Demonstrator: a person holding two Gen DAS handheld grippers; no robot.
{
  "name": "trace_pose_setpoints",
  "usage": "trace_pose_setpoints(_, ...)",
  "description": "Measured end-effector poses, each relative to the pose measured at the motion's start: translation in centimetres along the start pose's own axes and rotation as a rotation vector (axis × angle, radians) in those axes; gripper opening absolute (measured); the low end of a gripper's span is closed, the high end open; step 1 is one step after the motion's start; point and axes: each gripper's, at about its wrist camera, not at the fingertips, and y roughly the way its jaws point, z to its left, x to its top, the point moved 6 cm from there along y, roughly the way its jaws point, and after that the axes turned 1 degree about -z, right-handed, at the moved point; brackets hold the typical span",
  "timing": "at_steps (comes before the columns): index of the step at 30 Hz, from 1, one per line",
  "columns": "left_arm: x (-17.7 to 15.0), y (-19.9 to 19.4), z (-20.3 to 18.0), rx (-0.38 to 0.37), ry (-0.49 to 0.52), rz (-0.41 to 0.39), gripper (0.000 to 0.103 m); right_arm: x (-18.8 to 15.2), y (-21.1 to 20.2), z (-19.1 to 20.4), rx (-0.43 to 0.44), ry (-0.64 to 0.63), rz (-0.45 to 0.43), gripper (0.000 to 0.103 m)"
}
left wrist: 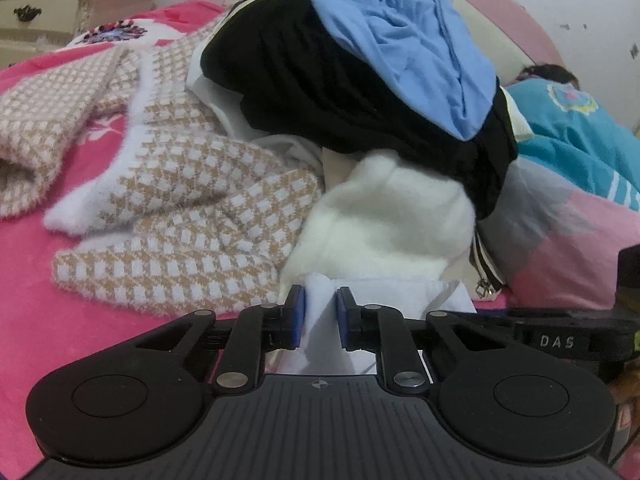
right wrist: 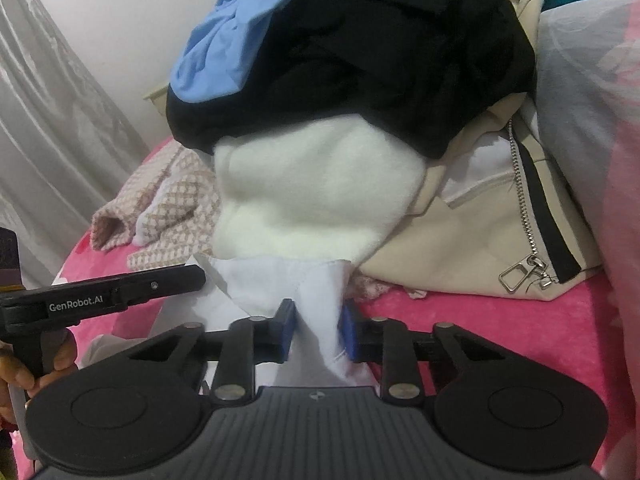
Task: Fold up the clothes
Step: 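Move both grippers to the shirt collar and grasp it, then lift the collar with both grippers and pull it toward the hem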
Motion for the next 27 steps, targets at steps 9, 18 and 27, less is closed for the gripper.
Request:
trace_pose_setpoints(9,0.2,-1.1,-1.1,0.009,-0.002,-0.069,0.0,0.1,-1.3,0.7,-0.039,-0.017,-0.042,0.003)
trace_pose_setpoints(18,0.7,-4.5,-2.9,-0.029,-0.019,-0.106,0.0,0.3,-4.9,2.5,-0.042,-0.01,-0.107,0.003)
trace_pose_setpoints(27,0.1,-11.2,-5.7,-0.091,-0.012,-0.142,0.0,-1.1,-11.3,6.6,-0.035,-0.039,-0.154,0.003)
